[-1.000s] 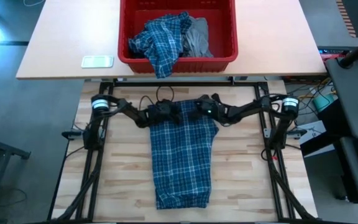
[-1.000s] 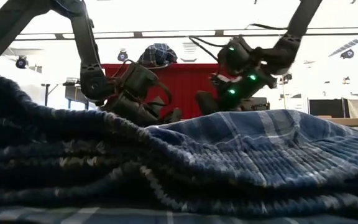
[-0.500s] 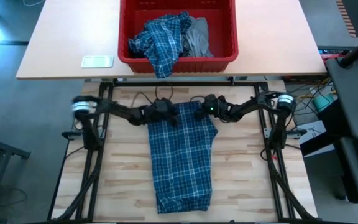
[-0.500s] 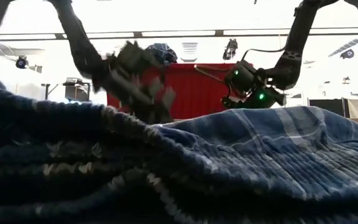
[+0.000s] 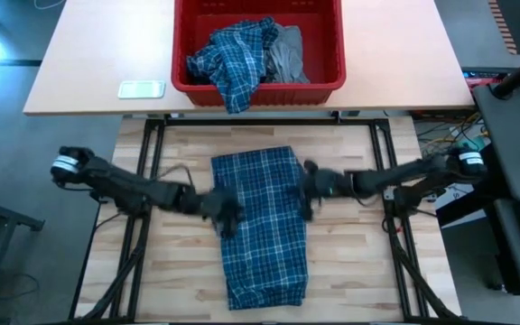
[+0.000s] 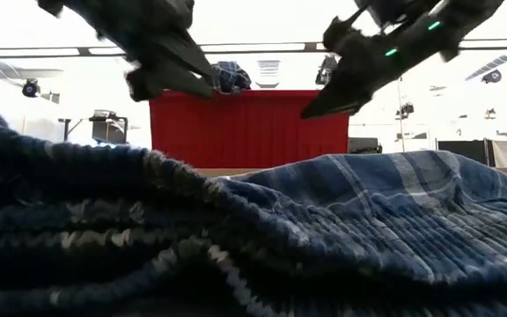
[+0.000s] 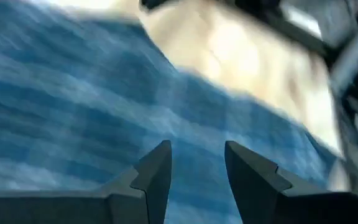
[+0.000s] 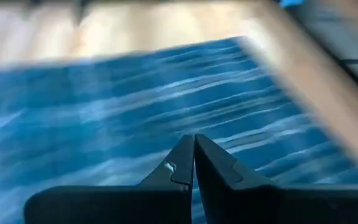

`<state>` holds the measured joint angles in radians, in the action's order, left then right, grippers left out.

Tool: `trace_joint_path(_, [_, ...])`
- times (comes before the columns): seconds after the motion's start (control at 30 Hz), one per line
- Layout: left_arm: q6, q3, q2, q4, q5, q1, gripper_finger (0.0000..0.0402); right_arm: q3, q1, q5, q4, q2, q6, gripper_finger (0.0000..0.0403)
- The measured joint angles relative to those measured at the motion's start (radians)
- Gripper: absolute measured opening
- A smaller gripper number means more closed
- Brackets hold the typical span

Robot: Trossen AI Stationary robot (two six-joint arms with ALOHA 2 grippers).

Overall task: Fold Laundry from Bin
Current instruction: Fold the blue patterned pants

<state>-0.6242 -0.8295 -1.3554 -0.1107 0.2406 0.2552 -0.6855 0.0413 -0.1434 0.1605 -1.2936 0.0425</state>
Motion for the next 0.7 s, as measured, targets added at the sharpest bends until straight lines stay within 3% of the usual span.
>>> trace_joint_path(0.2, [-0.087,-0.267,-0.161,-0.328,0.030,0.261,0.0140,-0.051,0.298,0.021,-0.254,0.027,0.016,0.0028])
trace_joint_path(0.37, [-0.114,-0.503,-0.362,-0.553,0.030,0.384,0.0183,-0.150,0.510,0.014,-0.427,-0.024,0.164,0.0107])
trace_joint_path(0.57, [-0.119,-0.721,-0.595,-0.701,-0.008,0.473,0.0267,-0.342,0.716,-0.106,-0.544,-0.221,0.240,0.0212])
trace_joint_path(0.7, [-0.112,-0.855,-0.723,-0.854,0.012,0.527,0.0313,-0.532,0.779,-0.119,-0.694,-0.410,0.184,0.0263])
